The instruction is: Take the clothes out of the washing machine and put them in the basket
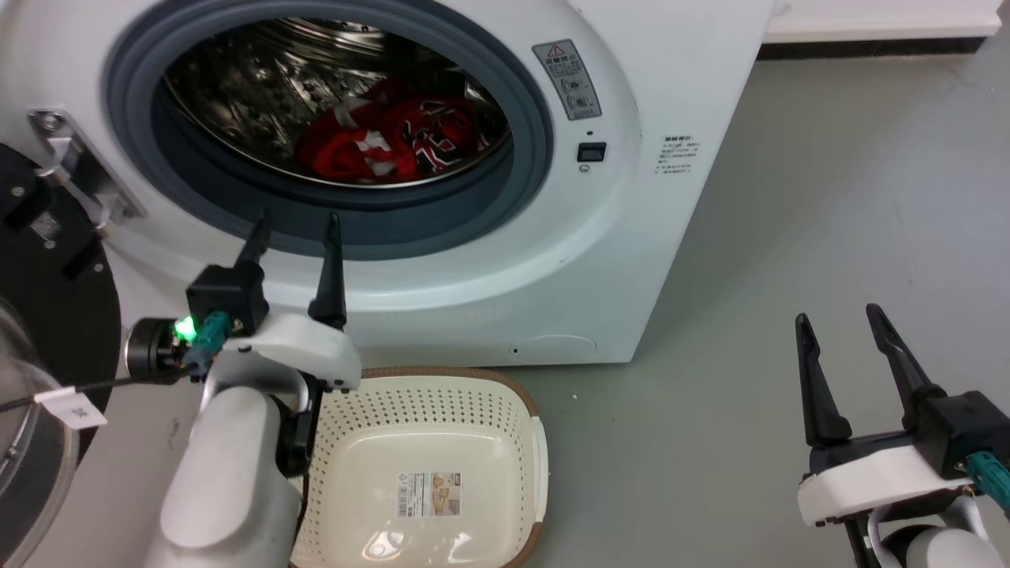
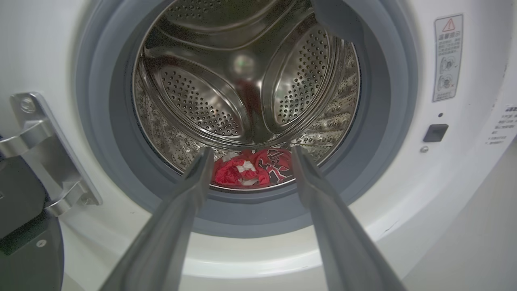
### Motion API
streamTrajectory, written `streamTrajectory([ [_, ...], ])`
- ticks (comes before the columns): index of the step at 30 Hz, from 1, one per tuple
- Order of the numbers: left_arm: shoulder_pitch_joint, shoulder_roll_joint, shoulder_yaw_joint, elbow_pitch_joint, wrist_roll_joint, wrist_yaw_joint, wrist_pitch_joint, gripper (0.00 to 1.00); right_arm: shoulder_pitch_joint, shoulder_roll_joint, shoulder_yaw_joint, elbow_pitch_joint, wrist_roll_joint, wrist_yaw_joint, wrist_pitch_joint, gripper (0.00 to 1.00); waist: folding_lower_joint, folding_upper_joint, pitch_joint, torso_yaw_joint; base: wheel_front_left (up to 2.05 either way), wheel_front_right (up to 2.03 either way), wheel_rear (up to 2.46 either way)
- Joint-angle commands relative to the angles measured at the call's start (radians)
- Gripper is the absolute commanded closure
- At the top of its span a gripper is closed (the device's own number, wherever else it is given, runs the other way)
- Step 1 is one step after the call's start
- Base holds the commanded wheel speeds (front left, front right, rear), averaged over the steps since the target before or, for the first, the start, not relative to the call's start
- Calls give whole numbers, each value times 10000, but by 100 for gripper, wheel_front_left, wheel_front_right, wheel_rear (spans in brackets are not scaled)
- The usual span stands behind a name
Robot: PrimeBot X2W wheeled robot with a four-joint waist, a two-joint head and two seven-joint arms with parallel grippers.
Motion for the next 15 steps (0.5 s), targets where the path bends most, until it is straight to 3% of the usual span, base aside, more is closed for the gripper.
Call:
streamTrajectory([
  [1,-422,113,95,135,-80,28,119,0,-261,14,23,-40,-49,-7,-54,0,0,0,653,-369,0,0,0],
  [9,-2171,631,386,885,-176,127,961,0,-950,19,279,-80,169,-7,-293,0,0,0,2129,-1054,0,0,0],
  [15,-3597,1354,593,1542,-185,126,1691,0,-1498,16,564,-85,411,-8,-586,0,0,0,3281,-1731,0,0,0],
])
